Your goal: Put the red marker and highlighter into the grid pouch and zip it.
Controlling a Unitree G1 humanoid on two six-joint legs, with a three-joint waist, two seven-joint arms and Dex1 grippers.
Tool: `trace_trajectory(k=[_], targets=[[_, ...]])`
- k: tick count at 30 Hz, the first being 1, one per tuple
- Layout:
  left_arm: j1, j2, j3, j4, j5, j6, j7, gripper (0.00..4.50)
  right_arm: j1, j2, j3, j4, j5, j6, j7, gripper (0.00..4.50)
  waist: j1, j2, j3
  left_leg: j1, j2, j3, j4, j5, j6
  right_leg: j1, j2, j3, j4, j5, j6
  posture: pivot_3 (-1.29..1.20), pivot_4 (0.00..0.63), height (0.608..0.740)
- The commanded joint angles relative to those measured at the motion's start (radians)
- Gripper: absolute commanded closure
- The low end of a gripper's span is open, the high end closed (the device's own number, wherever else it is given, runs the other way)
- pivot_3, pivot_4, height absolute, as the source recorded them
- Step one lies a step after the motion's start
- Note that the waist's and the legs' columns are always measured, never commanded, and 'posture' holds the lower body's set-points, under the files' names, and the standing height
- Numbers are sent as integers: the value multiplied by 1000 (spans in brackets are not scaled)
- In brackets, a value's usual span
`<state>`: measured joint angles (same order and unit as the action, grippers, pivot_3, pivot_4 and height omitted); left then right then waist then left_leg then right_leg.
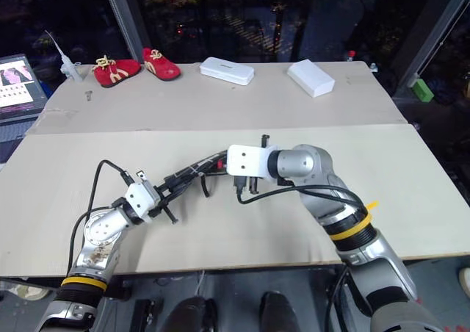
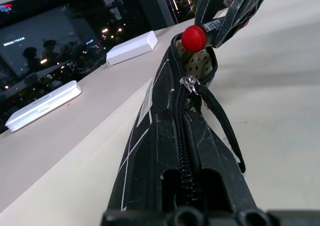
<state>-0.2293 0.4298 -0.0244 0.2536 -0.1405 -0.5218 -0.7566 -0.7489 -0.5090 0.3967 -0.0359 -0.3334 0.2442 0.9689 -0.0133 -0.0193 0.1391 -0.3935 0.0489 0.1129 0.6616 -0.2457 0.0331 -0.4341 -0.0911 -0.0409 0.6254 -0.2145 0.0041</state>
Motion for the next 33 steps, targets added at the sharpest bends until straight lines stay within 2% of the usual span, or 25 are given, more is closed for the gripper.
trace_trajectory(k=[1,9,15,23,28,33], targets=[[2,3,3,-29,-11,-11,1,4500,-44,13,51,49,-72,-73,-60,4040,-3,0,0,0,0,0,0,0,0,0,0,0,0,0,0,0,150,740],[10,7,4,-48,-11,-1,4,4500,-120,104,152,214,-188,-197,-174,4040,-6,0,0,-1,0,1,0,1,-2,-3,1,0,2,0,0,0,150,740],[6,8,3,-45,-13,1,1,4500,-78,137,211,258,-164,-389,-174,4040,-3,0,0,-3,0,1,0,1,-1,-3,1,0,1,0,0,0,150,740],[-3,6,2,-41,-14,6,-6,4500,-111,231,147,434,-74,-643,-302,4040,-8,0,0,-2,0,1,0,1,-2,-3,1,0,2,0,0,0,150,740],[-1,7,3,-41,-17,8,-8,4500,-125,272,92,458,-9,-650,-298,4040,-10,0,0,-2,1,1,0,2,-2,-3,1,0,2,0,0,0,150,740],[-4,4,1,-37,-19,10,-8,4500,-123,260,68,447,45,-670,-252,4040,-6,0,0,-2,1,1,0,2,-2,-3,0,0,2,0,0,0,150,740]])
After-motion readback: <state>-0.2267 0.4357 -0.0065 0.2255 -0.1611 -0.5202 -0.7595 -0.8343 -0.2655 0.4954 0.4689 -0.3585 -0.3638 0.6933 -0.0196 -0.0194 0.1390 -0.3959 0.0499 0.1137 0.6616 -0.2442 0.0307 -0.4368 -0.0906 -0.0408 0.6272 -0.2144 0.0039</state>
